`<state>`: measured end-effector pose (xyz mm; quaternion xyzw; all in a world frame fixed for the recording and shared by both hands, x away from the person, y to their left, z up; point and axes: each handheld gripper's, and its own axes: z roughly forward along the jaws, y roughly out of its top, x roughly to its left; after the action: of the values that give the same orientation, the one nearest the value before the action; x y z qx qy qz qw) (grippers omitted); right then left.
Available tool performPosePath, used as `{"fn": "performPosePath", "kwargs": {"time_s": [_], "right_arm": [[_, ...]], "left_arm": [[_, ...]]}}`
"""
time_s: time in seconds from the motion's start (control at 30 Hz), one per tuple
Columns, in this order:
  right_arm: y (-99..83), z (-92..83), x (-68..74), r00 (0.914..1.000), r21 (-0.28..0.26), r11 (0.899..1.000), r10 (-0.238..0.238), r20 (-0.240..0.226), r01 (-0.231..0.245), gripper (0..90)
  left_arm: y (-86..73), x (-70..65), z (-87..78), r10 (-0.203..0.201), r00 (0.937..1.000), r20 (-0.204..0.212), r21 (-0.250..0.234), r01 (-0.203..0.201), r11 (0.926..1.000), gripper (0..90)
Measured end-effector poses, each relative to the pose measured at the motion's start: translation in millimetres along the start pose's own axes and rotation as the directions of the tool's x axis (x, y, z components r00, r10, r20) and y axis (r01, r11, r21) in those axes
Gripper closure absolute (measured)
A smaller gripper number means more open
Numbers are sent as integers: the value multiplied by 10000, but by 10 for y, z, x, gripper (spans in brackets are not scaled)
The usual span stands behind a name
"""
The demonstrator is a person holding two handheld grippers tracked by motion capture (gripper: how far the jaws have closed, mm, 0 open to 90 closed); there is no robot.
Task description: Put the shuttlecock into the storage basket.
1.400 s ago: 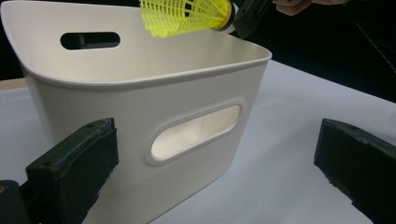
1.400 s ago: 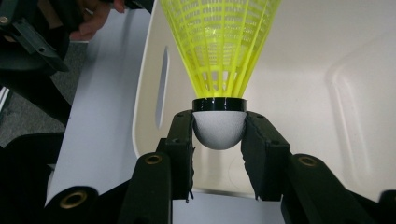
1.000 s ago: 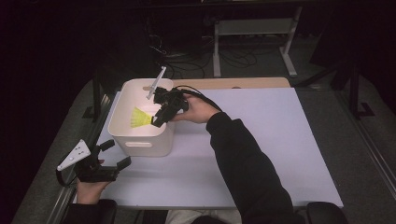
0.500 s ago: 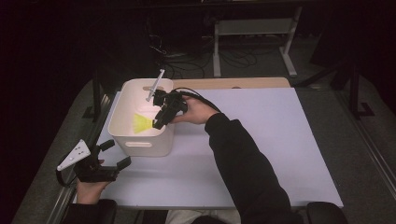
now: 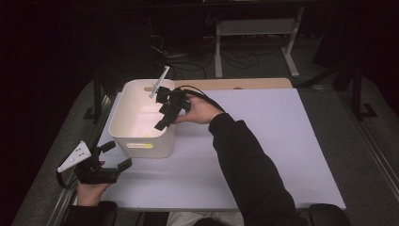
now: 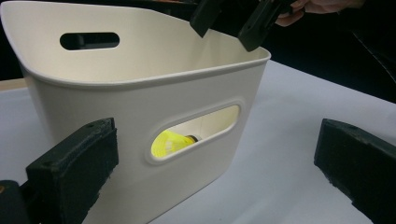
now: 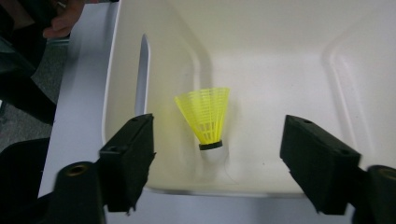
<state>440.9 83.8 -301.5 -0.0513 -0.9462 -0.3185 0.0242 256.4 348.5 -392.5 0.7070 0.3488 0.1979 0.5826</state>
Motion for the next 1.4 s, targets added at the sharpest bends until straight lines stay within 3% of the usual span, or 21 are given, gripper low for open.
{"fn": "performPosePath", "kwargs": {"time_s": [0.4, 0.57, 0.97, 1.4], "right_arm": [[-52, -198, 65, 9992, -460, 9989, 78, 382, -60, 119], [-93, -284, 76, 9962, -735, 9971, 249, 840, -188, 2], [-289, -482, 61, 9899, -1420, 9886, 676, 1244, -497, 0], [-466, -616, 55, 9851, -1669, 9833, 970, 1421, -727, 0]], "left_arm": [[2, 0, 5, -20, 10000, -11, 5, 20, 10000, 0], [2, 1, 7, -15, 10000, 2, 1, 15, 10000, 0], [2, 2, 10, 0, 10000, -6, 49, 0, 10000, 0], [4, 5, 25, -21, 10000, -1, 57, 21, 10000, 0]]}}
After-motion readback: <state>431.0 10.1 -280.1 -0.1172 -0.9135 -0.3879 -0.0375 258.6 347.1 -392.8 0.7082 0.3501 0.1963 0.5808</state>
